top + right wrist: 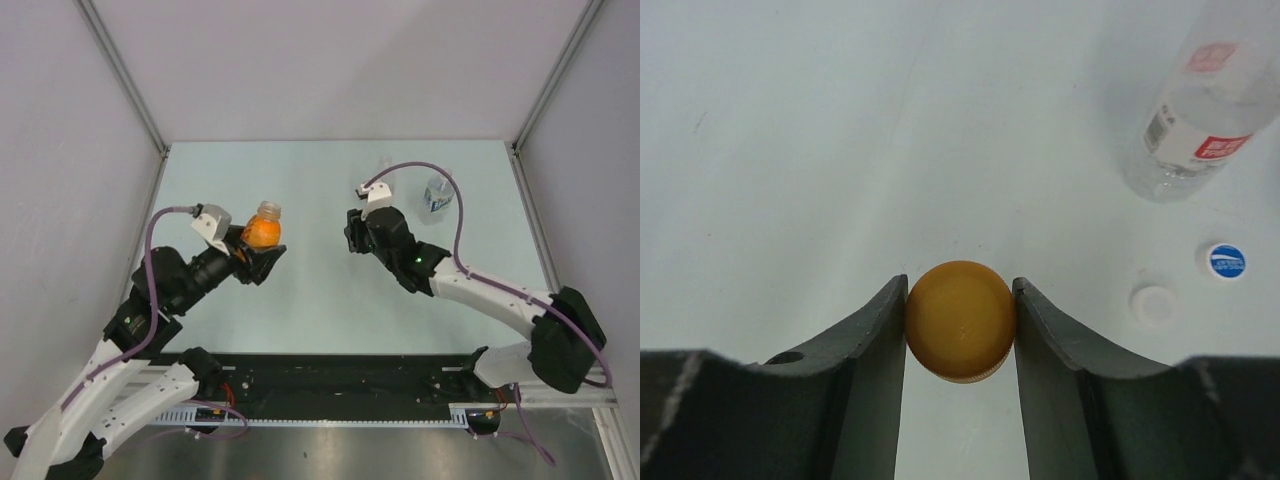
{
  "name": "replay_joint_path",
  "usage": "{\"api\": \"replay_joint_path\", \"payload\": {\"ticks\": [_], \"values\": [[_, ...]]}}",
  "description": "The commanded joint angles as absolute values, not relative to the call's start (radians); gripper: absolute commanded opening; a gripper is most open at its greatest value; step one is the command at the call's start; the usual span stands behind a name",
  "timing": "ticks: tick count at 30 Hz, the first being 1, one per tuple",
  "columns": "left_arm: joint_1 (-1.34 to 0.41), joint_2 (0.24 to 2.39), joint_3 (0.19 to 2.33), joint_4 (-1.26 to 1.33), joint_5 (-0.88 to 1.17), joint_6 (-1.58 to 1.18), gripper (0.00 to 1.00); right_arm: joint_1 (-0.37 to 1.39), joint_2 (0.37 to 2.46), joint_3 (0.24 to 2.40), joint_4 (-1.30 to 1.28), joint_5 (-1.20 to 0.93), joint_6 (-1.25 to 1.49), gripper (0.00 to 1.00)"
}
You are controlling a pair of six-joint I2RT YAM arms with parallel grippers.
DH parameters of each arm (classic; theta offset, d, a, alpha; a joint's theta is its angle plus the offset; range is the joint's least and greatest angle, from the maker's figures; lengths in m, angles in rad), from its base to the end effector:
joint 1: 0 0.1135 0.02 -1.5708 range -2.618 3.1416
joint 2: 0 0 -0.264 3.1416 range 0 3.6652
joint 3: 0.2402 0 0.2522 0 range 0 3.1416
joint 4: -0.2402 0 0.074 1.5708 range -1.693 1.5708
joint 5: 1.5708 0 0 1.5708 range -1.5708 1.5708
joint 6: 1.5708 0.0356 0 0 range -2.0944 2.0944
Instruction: Unscrew the bottle caps
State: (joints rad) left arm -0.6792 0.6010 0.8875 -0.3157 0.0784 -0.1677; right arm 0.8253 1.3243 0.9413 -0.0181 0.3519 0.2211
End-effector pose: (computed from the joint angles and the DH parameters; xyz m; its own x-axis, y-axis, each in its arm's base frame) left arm 0.0992 -0.0837 0.3864 -0.1371 -0.1032 -0.9852 0.6737 0.7194 -0.1691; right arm 0.2153 0.2151 0.2917 -0.3624 -0.0891 -0.9277 -0.4048 0.9117 0.0706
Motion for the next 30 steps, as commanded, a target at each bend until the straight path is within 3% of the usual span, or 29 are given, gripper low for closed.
{"api": "replay_joint_path", "payload": {"ticks": [1, 11, 26, 28, 30], "values": [[-0.673, 0.555, 0.877, -0.333, 0.002, -0.179, 0.0, 0.795, 1.477, 0.957, 0.172, 0.31, 0.287, 0.0], [-0.673, 0.514, 0.844, -0.348, 0.003, -0.199, 0.0, 0.765, 1.758, 1.002, 0.241, 0.249, 0.305, 0.0], [-0.673, 0.532, 0.824, -0.344, 0.021, -0.198, 0.01, 0.746, 1.934, 1.083, 0.183, 0.206, 0.341, 0.0], [-0.673, 0.531, 0.822, -0.344, 0.018, -0.195, 0.01, 0.747, 1.953, 1.092, 0.173, 0.198, 0.347, 0.07], [-0.673, 0.531, 0.819, -0.345, 0.018, -0.192, 0.01, 0.747, 1.966, 1.103, 0.158, 0.187, 0.348, 0.21]]}}
